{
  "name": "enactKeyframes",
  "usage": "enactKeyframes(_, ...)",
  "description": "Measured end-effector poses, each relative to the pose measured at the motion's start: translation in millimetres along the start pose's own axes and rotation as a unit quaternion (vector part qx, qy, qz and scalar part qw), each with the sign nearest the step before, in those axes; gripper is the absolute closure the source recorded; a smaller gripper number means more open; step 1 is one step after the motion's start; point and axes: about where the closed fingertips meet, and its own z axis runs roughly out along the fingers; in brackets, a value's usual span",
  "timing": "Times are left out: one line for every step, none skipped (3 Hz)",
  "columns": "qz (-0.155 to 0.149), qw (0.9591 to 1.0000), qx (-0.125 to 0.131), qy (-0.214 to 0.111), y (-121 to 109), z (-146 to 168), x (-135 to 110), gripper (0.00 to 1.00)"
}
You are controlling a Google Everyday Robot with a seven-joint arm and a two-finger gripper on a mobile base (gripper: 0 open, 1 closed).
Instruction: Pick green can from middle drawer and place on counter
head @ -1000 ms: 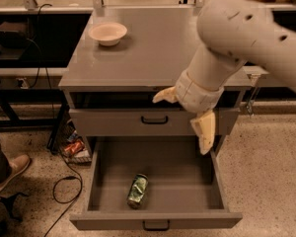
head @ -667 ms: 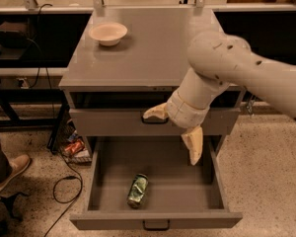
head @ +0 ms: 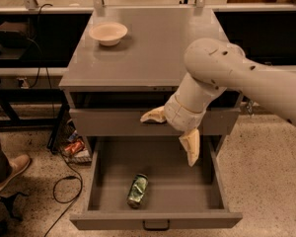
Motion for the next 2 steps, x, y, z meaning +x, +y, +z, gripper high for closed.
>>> enactKeyframes(-0.053, 0.9984, 0.000, 0.018, -8, 31, 7, 0.00)
enactKeyframes(-0.121, 0.9924, 0.009, 0.017, -23, 72, 20, 0.00)
